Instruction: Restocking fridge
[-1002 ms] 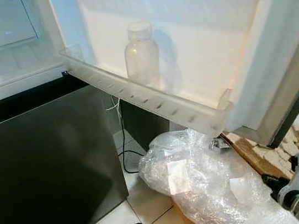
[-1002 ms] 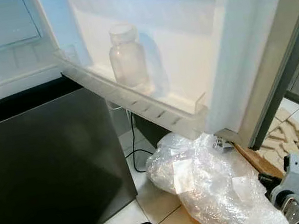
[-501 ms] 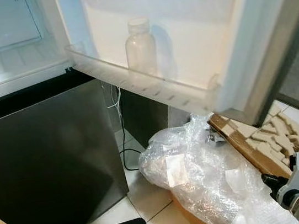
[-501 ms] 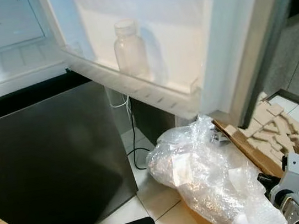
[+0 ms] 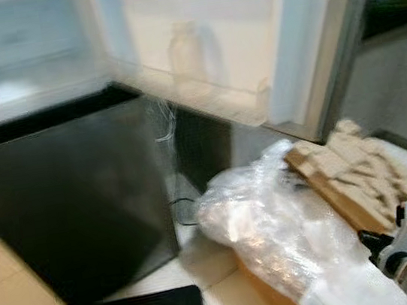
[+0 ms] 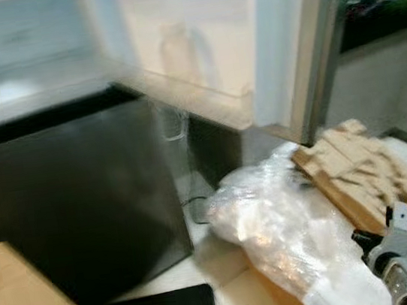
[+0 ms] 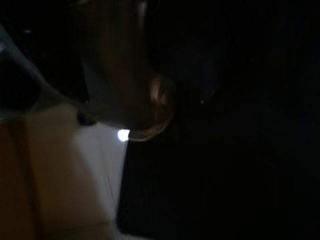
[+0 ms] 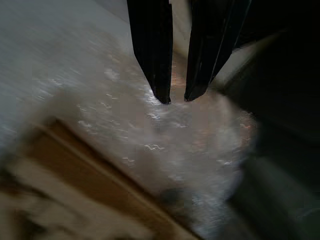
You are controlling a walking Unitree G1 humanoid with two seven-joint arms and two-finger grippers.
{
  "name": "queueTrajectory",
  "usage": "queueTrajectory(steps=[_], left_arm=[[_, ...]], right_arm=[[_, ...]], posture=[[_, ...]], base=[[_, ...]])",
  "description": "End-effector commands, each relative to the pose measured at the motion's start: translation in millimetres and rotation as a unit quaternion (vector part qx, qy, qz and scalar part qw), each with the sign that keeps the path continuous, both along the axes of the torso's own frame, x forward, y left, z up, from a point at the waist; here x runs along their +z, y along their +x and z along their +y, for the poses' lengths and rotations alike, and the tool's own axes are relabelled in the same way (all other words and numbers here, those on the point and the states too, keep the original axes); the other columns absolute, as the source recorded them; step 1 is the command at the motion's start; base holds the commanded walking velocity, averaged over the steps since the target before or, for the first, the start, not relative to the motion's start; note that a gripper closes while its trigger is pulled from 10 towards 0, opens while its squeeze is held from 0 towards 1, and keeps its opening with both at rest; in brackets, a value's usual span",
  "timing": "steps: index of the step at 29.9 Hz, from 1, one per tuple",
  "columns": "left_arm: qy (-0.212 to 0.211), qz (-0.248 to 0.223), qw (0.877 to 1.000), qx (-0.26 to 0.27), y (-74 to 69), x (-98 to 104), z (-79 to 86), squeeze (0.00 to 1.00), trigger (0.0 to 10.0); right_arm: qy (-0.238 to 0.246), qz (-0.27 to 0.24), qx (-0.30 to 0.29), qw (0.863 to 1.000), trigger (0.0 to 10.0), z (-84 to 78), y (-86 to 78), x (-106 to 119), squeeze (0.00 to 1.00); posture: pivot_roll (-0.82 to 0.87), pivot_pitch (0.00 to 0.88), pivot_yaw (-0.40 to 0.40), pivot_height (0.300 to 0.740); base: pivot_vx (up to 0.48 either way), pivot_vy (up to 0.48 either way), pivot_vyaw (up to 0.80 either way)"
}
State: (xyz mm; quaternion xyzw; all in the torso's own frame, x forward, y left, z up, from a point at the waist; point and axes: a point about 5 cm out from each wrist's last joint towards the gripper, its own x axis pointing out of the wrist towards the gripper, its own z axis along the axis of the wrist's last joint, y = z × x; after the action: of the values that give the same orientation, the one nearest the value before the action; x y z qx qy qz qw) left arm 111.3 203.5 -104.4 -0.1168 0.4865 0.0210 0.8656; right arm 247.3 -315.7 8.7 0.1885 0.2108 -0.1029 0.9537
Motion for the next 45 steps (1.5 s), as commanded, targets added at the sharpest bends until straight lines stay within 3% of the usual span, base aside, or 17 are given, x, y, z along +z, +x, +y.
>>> queueTrajectory(steps=[1, 13, 23, 27, 29, 34, 36, 41, 45], left_arm=[[-0.006, 0.027, 1.0, -0.003, -10.8, -4, -2.8, 0.0, 10.0], [0.0, 0.02, 1.0, 0.004, -9.3, -3, 3.1, 0.0, 10.0], [0.006, 0.022, 1.0, -0.004, -9.4, -2, 4.2, 0.0, 10.0], [0.005, 0.027, 0.999, -0.019, -10.7, -3, 2.5, 0.0, 10.0], [0.005, 0.027, 0.999, -0.019, -10.7, -3, 2.5, 0.0, 10.0], [0.008, 0.026, 1.0, -0.002, -10.5, -3, 4.4, 0.0, 10.0], [0.008, 0.026, 1.0, -0.003, -10.5, -3, 4.3, 0.0, 10.0], [0.005, 0.025, 1.0, -0.003, -10.6, -3, 3.8, 0.0, 10.0], [0.003, 0.024, 1.0, -0.001, -10.5, -3, 3.3, 0.0, 10.0]], right_arm=[[-0.002, 0.009, -0.009, 1.0, 10.0, -3.9, -7.0, -4, 0.0], [-0.011, 0.0, -0.002, 1.0, 10.0, -4.1, -2.1, 1, 0.0], [-0.035, -0.037, -0.015, 0.999, 10.0, -14.3, 10.9, 20, 0.0], [-0.048, -0.096, -0.039, 0.993, 10.0, -30.3, 25.5, 50, 0.0], [-0.048, -0.096, -0.039, 0.993, 10.0, -30.3, 25.5, 50, 0.0], [-0.071, -0.18, -0.065, 0.979, 10.0, -47.1, 46.8, 97, 0.0], [-0.075, -0.188, -0.068, 0.977, 10.0, -48.7, 48.7, 103, 0.0], [-0.122, -0.237, -0.102, 0.958, 10.0, -62.8, 58.5, 142, 0.0], [-0.14, -0.246, -0.131, 0.95, 10.0, -72.4, 57.6, 156, 0.0]], posture=[[-0.03, 0.0, -0.023, 0.74], [-0.03, 0.0, -0.022, 0.74], [-0.03, 0.0, -0.023, 0.74], [-0.03, 0.0, -0.024, 0.74], [-0.03, 0.0, -0.024, 0.74], [-0.03, 0.0, -0.026, 0.74], [-0.03, 0.0, -0.026, 0.74], [-0.03, 0.0, -0.027, 0.74], [-0.02, 0.0, -0.031, 0.74]], base=[[-0.311, 0.0, 0.0], [-0.049, 0.0, 0.0], [0.0, 0.0, 0.0], [0.0, -0.463, 0.8], [0.0, -0.48, 0.79], [0.0, -0.094, 0.29], [0.0, 0.0, 0.0], [0.0, 0.0, 0.0], [0.0, 0.0, 0.0]])
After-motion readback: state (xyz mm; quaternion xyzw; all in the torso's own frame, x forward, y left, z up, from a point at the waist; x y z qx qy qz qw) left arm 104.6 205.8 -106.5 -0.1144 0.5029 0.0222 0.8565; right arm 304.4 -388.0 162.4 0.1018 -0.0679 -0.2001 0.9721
